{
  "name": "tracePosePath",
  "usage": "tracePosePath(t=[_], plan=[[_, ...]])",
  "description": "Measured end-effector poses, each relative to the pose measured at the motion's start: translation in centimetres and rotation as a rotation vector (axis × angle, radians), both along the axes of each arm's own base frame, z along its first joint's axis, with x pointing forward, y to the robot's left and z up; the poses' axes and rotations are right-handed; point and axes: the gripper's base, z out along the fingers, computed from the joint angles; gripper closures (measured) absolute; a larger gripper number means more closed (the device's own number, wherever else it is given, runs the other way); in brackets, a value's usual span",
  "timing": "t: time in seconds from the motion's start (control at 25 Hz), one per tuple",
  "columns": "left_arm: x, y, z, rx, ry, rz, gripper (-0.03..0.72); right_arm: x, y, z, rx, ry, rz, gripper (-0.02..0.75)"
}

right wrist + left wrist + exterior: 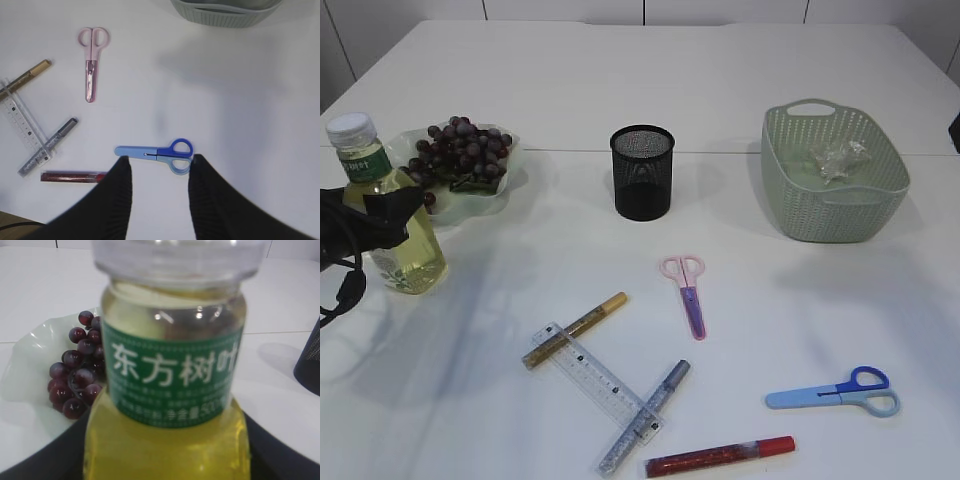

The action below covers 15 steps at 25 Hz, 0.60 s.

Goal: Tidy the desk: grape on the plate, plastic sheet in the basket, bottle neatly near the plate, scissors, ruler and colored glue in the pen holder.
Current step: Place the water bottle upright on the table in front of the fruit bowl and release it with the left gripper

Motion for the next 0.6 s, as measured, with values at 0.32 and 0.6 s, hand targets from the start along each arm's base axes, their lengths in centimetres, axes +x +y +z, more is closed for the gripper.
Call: tracePosePath(t=[0.32,0.6], plan=[[0.00,-0.02,0.02,0.002,-0.003,-0.003,0.148,0.00,0.00,0.00,0.000,0.000,0.000,0.425],[-0.01,-0.08,0.04,0.011,-0.008,-0.012,0.103,0.00,0.00,0.00,0.000,0.000,0.000,0.425]])
